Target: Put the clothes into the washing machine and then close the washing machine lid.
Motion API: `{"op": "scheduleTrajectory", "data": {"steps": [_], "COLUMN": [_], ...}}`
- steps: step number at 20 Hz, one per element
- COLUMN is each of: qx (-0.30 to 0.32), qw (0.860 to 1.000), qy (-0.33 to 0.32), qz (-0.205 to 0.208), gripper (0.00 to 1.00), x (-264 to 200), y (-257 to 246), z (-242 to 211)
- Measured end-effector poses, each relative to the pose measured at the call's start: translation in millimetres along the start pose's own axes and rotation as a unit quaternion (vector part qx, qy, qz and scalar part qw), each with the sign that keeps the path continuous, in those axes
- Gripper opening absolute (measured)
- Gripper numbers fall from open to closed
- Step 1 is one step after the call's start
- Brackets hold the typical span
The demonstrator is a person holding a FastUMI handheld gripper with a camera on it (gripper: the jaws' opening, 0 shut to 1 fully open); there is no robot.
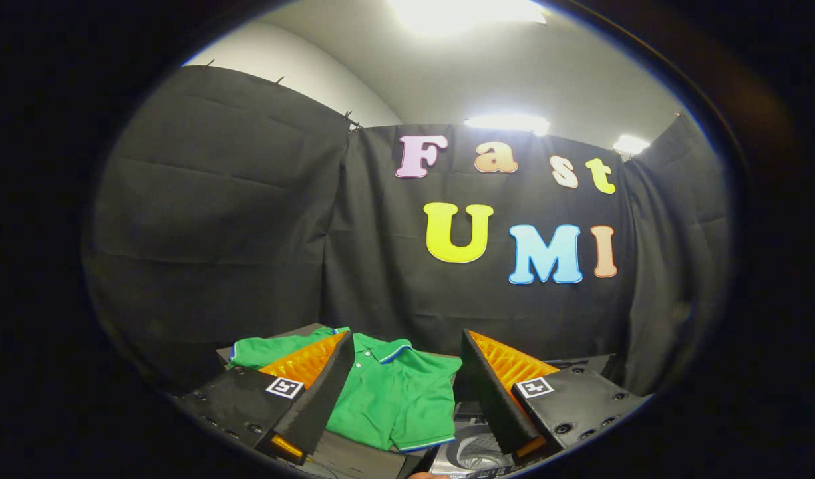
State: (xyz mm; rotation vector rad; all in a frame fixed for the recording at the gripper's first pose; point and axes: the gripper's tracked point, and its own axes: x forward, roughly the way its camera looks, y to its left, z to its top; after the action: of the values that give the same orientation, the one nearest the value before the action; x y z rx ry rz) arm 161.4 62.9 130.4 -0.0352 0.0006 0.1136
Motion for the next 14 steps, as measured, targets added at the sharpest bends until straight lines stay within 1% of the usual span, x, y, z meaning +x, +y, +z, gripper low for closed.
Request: {"op": "scheduleTrajectory", "data": {"steps": [2, 7, 11, 12, 14], "qx": [0.015, 0.055, 0.095, 0.101, 0.114], "qw": [1.0, 0.993, 0.976, 0.971, 0.96], "qy": [0.02, 0.106, 0.193, 0.215, 0.254], "qz": [0.012, 0.017, 0.026, 0.026, 0.03], "gripper": [1.0, 1.0, 1.0, 0.98, 0.98], "x": [13.8, 47.9, 77.2, 84.1, 96.7], "y": [9.4, 11.8, 14.6, 16.1, 25.0], "z": [-1.2, -13.7, -32.8, -38.3, -46.2]}}
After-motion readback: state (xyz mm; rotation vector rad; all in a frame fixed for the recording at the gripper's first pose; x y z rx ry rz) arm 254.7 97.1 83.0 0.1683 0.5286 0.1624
